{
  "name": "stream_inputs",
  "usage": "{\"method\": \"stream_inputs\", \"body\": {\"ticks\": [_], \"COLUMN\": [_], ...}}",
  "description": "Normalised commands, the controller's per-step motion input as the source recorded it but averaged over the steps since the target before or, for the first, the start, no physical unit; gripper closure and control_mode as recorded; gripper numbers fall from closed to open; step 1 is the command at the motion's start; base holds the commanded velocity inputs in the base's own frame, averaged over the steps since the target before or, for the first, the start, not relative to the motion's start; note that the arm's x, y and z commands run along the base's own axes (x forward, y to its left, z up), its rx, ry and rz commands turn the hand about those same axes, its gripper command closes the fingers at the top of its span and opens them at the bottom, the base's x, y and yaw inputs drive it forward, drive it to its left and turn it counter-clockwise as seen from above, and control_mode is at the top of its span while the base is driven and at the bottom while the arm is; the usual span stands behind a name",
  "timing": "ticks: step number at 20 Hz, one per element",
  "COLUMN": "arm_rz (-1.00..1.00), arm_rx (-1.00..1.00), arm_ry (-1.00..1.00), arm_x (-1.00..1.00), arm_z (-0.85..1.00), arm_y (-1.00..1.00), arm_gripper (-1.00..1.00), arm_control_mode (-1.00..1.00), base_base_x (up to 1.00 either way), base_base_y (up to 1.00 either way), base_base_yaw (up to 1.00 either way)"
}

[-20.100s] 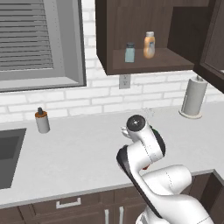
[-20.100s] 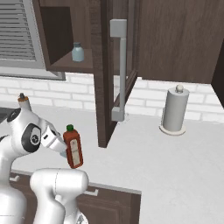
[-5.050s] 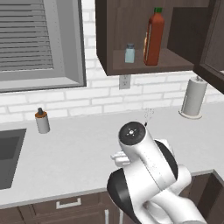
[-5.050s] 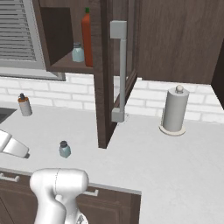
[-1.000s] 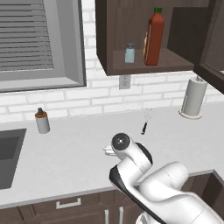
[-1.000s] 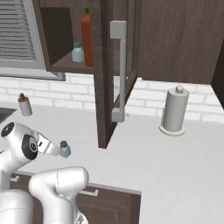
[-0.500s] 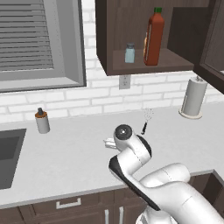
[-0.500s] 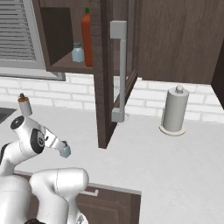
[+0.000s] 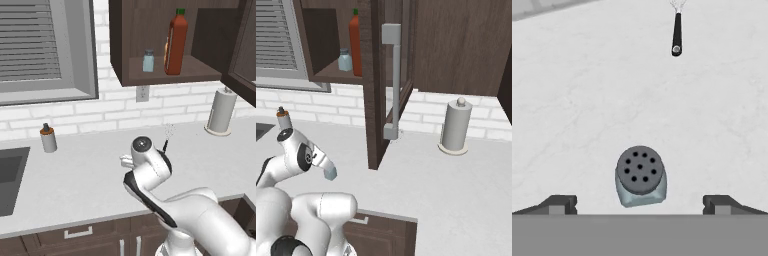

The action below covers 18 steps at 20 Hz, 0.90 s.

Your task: Put the shaker and condiment bottle from the counter next to their counterparts in the cabinet.

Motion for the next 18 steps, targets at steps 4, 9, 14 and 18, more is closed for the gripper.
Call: {"method": "stream_inputs", "body": {"ticks": [4, 9, 14, 18], "arm_rz": [0.00, 0.00, 0.00, 0.00], "arm_rx": [0.04, 0.01, 0.01, 0.02], "arm_ry": [0.00, -0.02, -0.02, -0.05], "arm_x": [0.06, 0.17, 0.01, 0.01], "arm_z": [-0.17, -0.21, -0.11, -0.29], "arm_y": [-0.07, -0.13, -0.09, -0.13], "arm_gripper": [-1.00, -1.00, -1.00, -1.00], "arm_control_mode": [-1.00, -1.00, -1.00, -1.00], "base_base_x": [0.00, 0.00, 0.00, 0.00], "base_base_y": [0.00, 0.00, 0.00, 0.00], "base_base_yaw": [0.00, 0.00, 0.00, 0.00]}}
